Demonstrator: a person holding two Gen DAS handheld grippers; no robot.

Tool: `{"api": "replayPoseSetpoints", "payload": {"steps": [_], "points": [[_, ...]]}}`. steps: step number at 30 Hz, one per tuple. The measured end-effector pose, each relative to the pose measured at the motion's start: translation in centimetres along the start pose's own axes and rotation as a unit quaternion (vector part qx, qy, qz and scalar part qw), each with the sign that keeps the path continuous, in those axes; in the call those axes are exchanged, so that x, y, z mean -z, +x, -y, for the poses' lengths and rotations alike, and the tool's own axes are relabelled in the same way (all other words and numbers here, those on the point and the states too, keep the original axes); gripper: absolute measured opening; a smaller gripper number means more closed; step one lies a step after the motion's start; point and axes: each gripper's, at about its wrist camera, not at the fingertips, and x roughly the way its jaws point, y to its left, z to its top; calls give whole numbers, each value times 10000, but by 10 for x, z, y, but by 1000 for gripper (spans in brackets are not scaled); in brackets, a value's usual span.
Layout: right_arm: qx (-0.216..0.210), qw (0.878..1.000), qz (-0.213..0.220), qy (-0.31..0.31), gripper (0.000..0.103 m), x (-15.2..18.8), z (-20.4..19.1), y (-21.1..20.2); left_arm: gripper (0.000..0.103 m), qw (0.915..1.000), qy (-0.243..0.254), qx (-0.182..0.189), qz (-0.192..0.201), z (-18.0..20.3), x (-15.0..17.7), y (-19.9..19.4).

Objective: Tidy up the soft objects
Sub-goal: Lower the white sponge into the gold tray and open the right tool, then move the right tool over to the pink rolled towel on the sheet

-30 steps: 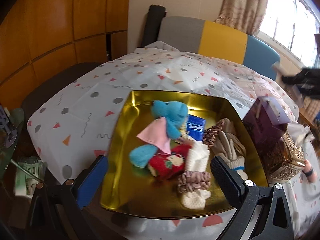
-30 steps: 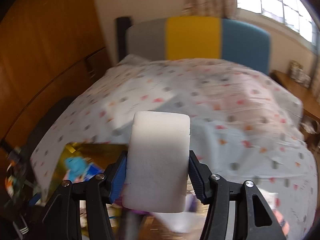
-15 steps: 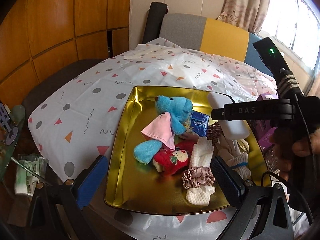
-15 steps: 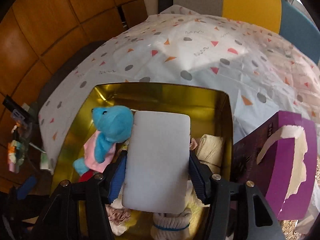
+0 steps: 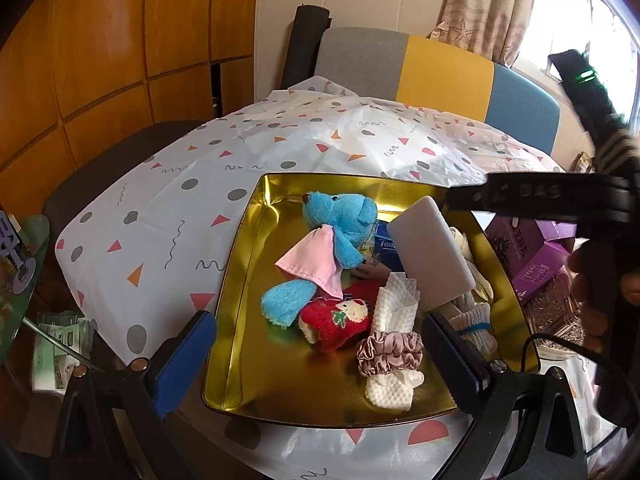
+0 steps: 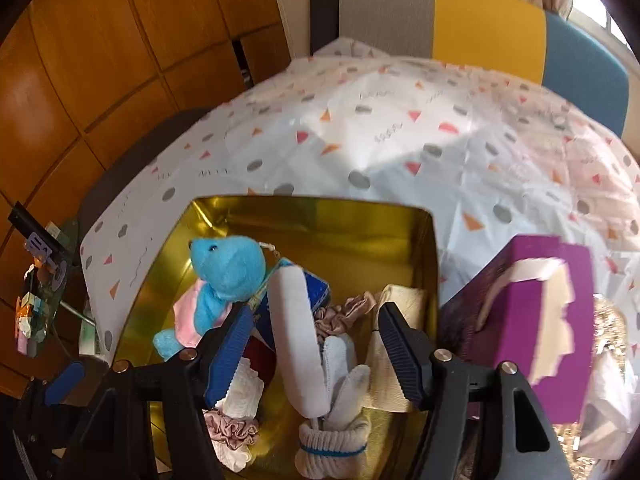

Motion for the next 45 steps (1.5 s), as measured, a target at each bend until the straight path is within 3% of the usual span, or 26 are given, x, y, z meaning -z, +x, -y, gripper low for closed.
{"api": "replayPoseSetpoints", "payload": {"steps": [11,25,34,39,45], "points": [[274,9965,752,255,67,29,36,-64,103,9997,202,110,38,13,2,-8],[607,9858,1128,1090,67,77,110,-115,103,9980,573,269,32,40,8,-14],[1079,9752,1155,1551,67,106,162,-136,103,9967,732,348,33,50,11,-15],[1488,9642,1142,1875,67,124,204,-152,103,9957,827,408,52,57,12,-16],[2158,9367,1185,2488,67,150,269,-173,103,9928,1002,639,155,69,9,-25]]}}
